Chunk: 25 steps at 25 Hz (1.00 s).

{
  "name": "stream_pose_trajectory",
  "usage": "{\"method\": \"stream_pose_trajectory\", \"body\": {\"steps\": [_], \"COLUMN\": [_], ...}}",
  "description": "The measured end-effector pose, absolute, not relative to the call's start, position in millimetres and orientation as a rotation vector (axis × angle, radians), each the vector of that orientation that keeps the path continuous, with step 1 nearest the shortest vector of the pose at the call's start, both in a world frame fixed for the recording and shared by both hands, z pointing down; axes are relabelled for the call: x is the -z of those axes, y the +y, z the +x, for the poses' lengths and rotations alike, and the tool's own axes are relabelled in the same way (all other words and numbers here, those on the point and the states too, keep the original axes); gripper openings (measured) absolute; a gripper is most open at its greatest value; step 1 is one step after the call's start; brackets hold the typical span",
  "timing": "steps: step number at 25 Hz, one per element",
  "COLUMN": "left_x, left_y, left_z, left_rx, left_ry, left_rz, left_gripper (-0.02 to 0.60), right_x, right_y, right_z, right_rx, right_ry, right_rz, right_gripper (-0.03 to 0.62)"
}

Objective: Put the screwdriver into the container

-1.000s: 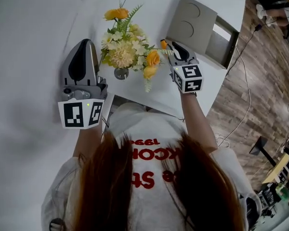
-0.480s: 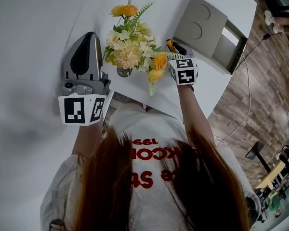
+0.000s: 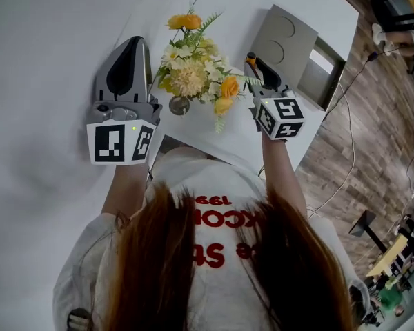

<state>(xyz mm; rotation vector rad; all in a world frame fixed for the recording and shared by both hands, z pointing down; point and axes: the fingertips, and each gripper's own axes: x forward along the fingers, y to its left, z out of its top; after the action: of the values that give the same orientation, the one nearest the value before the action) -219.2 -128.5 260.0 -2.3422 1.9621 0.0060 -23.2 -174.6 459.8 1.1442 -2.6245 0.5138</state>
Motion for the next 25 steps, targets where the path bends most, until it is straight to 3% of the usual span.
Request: {"method": "stream_pose_trajectory", "body": {"steps": [10, 18, 25], "left_x": [-222, -180, -175], "left_y": [-135, -152, -190], "left_z": [-208, -165, -86], "left_rx": [-0.073, -0.195, -0.318], "left_ry": [1.894, 1.692, 1.412], "left_rz": [-2.307, -2.395, -2.601], "left_gripper": [0.012, 0.011, 0.011], "right_x": [-312, -280, -279], "right_y": [-178, -158, -158], "right_z": [0, 51, 110], "right_rx": [-0.116, -0.053, -0.018], "right_ry": [-2.836, -2.779, -2.618], "right_rz": [1.344, 1.583, 1.826], "right_gripper": [0.106, 0.106, 0.106]}}
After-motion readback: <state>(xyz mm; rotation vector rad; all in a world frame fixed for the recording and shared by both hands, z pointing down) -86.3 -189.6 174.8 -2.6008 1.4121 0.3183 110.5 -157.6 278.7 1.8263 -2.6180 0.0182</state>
